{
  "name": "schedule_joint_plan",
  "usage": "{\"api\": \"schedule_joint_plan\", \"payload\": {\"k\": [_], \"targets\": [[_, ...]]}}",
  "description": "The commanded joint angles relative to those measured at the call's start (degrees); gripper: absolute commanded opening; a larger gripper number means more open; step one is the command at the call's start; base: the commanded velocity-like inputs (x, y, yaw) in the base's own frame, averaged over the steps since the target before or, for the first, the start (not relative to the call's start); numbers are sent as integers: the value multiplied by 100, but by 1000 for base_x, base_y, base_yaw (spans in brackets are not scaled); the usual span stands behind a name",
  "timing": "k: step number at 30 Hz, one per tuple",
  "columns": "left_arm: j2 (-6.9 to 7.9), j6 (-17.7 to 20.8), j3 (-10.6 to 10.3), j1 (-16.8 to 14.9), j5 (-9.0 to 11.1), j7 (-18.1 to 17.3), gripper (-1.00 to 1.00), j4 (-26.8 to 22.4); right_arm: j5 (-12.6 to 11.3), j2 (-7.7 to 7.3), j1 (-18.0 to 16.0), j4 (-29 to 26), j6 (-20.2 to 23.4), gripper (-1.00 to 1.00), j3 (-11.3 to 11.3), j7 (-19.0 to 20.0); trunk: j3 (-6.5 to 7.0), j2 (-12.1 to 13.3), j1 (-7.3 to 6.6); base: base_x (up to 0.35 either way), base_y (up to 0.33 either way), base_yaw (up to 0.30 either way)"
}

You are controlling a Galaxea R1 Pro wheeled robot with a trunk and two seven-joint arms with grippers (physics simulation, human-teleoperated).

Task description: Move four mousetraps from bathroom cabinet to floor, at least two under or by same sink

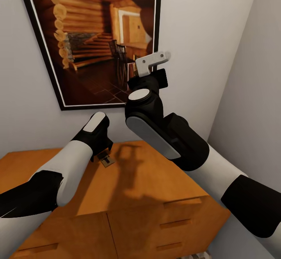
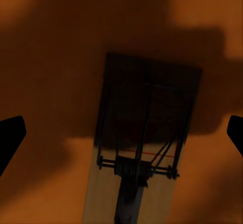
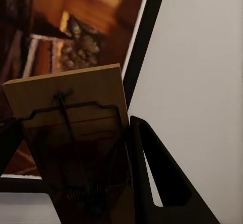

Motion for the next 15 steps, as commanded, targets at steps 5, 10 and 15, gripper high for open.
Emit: {"api": "schedule_joint_plan", "payload": {"k": [5,10,15], "targets": [[6,60,-33,-4,51,35,100,-6,-60,1,-8,-3,28,-100,5,-56,-25,-45,22,0,0,0],[6,60,-33,-3,52,38,100,-6,-63,1,-7,-3,27,-100,5,-56,-25,-45,22,0,0,0],[6,63,-33,-3,53,37,100,-6,-63,1,-6,-3,28,-100,5,-56,-25,-45,22,0,0,0]]}}
